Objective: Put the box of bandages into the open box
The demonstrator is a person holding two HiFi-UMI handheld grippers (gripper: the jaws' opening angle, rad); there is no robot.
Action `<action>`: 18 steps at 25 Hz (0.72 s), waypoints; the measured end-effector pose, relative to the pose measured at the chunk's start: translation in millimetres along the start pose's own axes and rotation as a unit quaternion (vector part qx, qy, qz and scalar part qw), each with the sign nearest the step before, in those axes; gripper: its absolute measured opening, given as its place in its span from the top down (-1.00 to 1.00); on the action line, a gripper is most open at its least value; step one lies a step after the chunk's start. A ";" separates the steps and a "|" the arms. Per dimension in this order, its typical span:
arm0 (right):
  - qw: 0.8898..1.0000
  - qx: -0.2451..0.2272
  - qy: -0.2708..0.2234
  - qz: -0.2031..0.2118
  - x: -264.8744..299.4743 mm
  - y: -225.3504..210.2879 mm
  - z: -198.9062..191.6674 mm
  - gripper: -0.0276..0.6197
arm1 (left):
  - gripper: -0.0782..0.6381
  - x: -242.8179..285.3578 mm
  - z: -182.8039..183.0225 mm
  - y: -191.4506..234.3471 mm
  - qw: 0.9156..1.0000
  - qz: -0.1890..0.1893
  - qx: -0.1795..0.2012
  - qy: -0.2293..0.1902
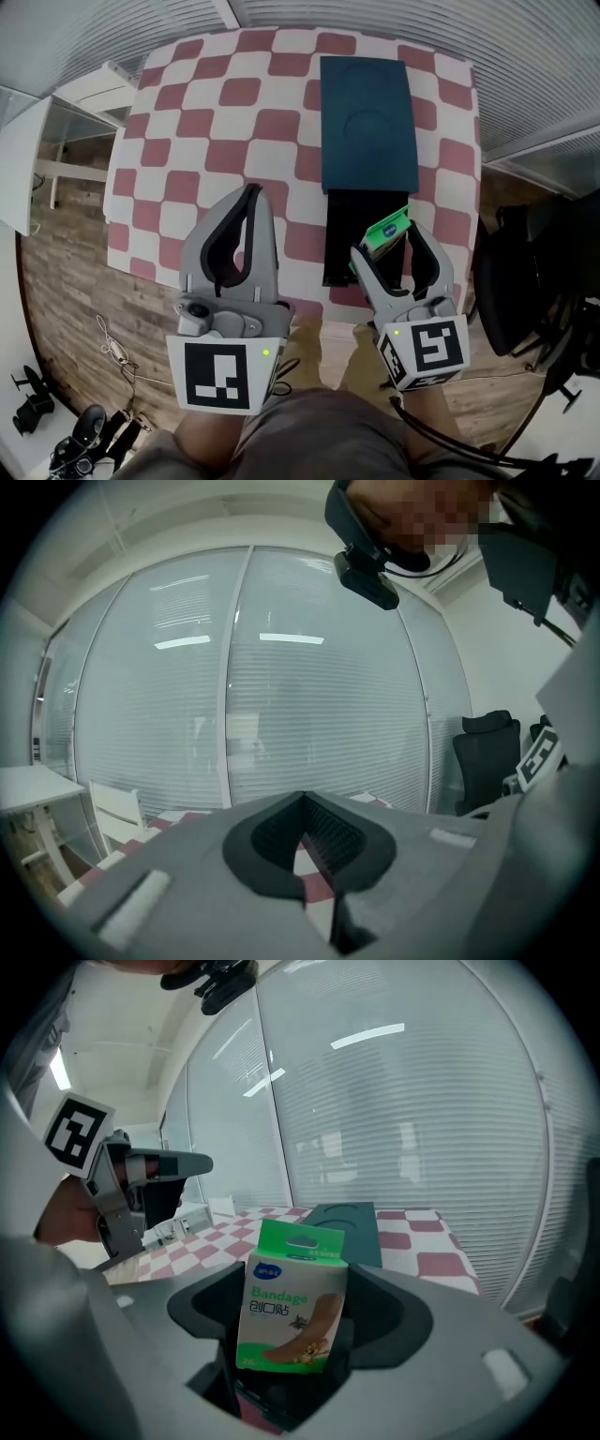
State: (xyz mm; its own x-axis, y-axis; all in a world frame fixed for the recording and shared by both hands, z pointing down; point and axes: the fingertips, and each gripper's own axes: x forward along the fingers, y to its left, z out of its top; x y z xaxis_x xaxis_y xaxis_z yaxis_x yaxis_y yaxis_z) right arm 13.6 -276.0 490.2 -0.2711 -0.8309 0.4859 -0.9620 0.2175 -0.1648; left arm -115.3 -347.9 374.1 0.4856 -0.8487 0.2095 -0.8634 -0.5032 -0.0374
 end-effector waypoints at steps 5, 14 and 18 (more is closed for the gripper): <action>1.000 -0.008 0.000 -0.009 10.9 2.9 -8.4 -0.23 | 0.78 15.1 -15.6 3.2 1.000 -0.014 -0.007 0.003; 0.999 -0.012 0.032 -0.027 20.8 -1.2 -28.8 -0.24 | 0.78 31.7 -31.7 3.4 0.999 -0.028 -0.012 0.010; 0.999 -0.008 0.033 -0.020 24.8 -1.6 -28.5 -0.29 | 0.78 35.4 -34.3 4.4 0.999 -0.027 -0.014 0.014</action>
State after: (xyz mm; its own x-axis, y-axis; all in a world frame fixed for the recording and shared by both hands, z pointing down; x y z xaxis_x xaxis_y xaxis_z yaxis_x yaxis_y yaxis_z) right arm 7.5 -282.3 527.0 -0.2333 -0.8032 0.5482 -0.9724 0.1928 -0.1312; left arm -106.6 -374.6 414.8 0.5284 -0.8148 0.2386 -0.8392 -0.5438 0.0016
